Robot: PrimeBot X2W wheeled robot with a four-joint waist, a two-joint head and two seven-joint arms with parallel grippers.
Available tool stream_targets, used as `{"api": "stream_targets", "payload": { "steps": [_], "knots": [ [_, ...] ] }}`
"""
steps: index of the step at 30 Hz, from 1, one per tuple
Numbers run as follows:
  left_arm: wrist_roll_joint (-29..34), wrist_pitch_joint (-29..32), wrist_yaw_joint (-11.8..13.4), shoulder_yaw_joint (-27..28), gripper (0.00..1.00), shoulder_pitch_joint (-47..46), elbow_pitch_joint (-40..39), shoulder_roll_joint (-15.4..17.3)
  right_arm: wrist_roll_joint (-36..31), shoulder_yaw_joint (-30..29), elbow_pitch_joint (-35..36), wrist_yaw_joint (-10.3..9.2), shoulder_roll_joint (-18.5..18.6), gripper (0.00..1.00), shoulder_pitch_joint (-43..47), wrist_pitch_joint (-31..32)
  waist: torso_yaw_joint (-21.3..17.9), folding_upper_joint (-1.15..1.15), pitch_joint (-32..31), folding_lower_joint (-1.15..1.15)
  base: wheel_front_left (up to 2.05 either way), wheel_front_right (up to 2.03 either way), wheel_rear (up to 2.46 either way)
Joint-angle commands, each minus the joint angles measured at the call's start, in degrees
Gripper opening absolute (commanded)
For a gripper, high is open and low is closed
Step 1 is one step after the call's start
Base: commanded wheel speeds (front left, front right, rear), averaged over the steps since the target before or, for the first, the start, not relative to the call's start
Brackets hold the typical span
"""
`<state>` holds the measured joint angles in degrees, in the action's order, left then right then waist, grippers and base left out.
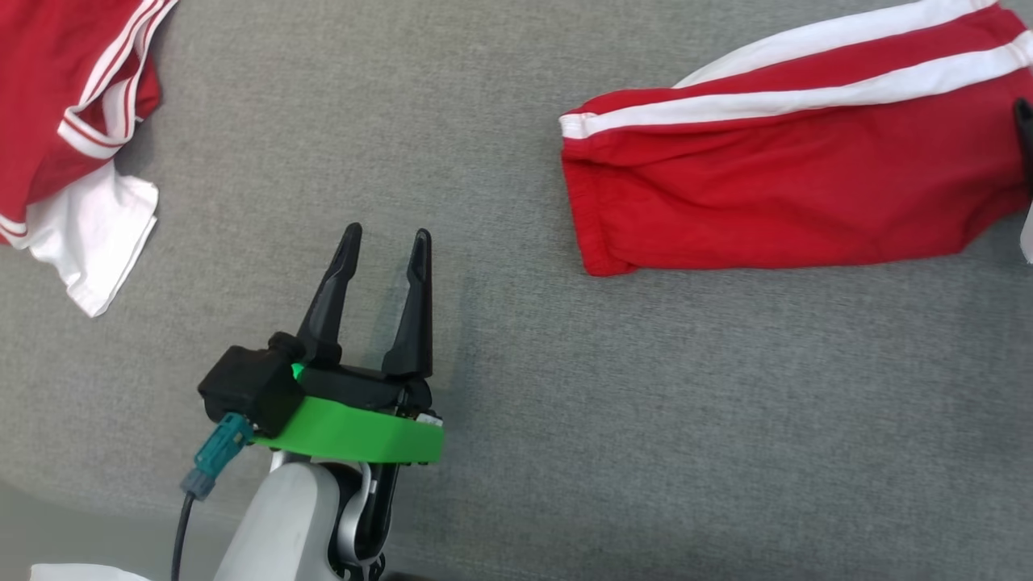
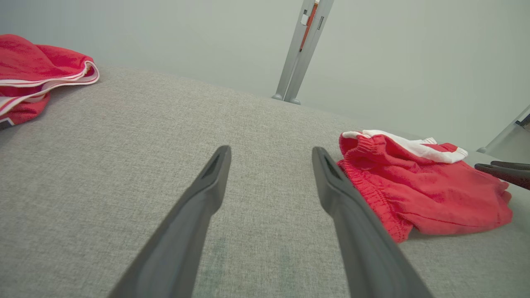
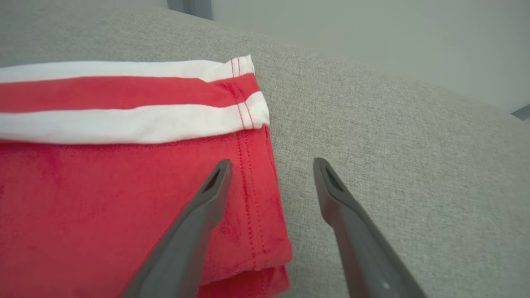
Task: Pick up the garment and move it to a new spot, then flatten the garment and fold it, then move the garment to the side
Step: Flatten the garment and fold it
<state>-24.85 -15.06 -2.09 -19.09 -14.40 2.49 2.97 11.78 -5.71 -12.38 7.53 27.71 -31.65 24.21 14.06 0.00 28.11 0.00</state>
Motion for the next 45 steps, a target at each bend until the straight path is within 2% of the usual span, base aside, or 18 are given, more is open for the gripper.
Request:
{"api": "stream_targets", "payload": {
  "steps": [1,10,11,12,14,20,26,33,38,42,45],
  "knots": [
    [0.1,-0.1,-0.5,0.4,1.0,0.6,-0.5,0.0,-0.8,-0.3,-0.9,-0.08,0.1,1.0,-0.9,0.3,2.2,0.0,1.7,0.0,0.0,0.0,0.0],
    [-0.8,-0.1,-0.3,2.6,1.0,2.1,-1.4,-0.1,0.2,-1.8,-8.6,-0.05,-2.6,1.0,-2.6,2.0,3.4,0.0,1.2,0.0,0.0,0.0,0.0],
    [-0.7,-0.1,-0.6,2.4,1.0,2.4,-1.4,-0.1,0.8,-2.6,-9.7,-0.05,-3.4,0.69,-2.8,2.4,3.3,0.0,1.0,0.0,0.0,0.0,0.0],
    [-0.6,-0.1,-0.8,2.2,1.0,2.5,-1.2,-0.1,1.4,-3.5,-10.6,-0.05,-4.1,0.0,-2.9,2.6,3.2,0.0,0.9,0.0,0.0,0.0,0.0],
    [-1.2,-0.1,-1.0,1.9,1.0,3.2,-0.7,-0.1,2.4,-4.4,-12.6,-0.07,-5.1,0.0,-2.4,3.2,2.8,0.0,0.1,0.0,0.0,0.0,0.0],
    [-0.5,-0.1,-1.3,1.7,1.0,5.6,0.0,0.0,6.3,-10.1,-14.2,-0.13,-7.0,0.0,-1.7,-0.6,0.4,0.0,-3.6,0.0,0.0,0.0,0.0],
    [1.1,-0.1,-1.5,3.1,1.0,9.9,1.3,0.0,8.8,-15.9,-14.7,-0.1,-4.5,0.0,2.9,-3.9,-2.8,0.0,-9.7,0.0,0.0,0.0,0.0],
    [1.1,-0.1,-1.5,3.9,1.0,13.2,1.9,0.0,10.7,-21.3,-11.5,-0.07,-0.6,0.0,8.2,-5.2,-3.9,0.0,-13.5,0.0,0.0,0.0,0.0],
    [0.2,-0.1,-1.0,3.2,1.0,14.2,2.1,0.0,12.0,-16.3,-5.2,-0.07,-2.6,0.0,9.4,-3.6,-4.7,0.0,-14.6,0.0,0.0,0.0,0.0],
    [-0.6,-0.1,-0.7,2.6,1.0,14.3,2.3,0.0,12.4,-7.2,-1.4,-0.06,-5.4,0.0,7.6,-1.6,-5.4,0.0,-14.8,0.0,0.0,0.0,0.0],
    [-0.7,-0.1,-0.7,1.9,1.0,13.7,2.8,0.0,11.6,-0.4,-2.0,-0.05,-9.2,0.0,4.8,-1.1,-5.6,0.0,-14.8,0.0,0.0,0.0,0.0]
  ]
}}
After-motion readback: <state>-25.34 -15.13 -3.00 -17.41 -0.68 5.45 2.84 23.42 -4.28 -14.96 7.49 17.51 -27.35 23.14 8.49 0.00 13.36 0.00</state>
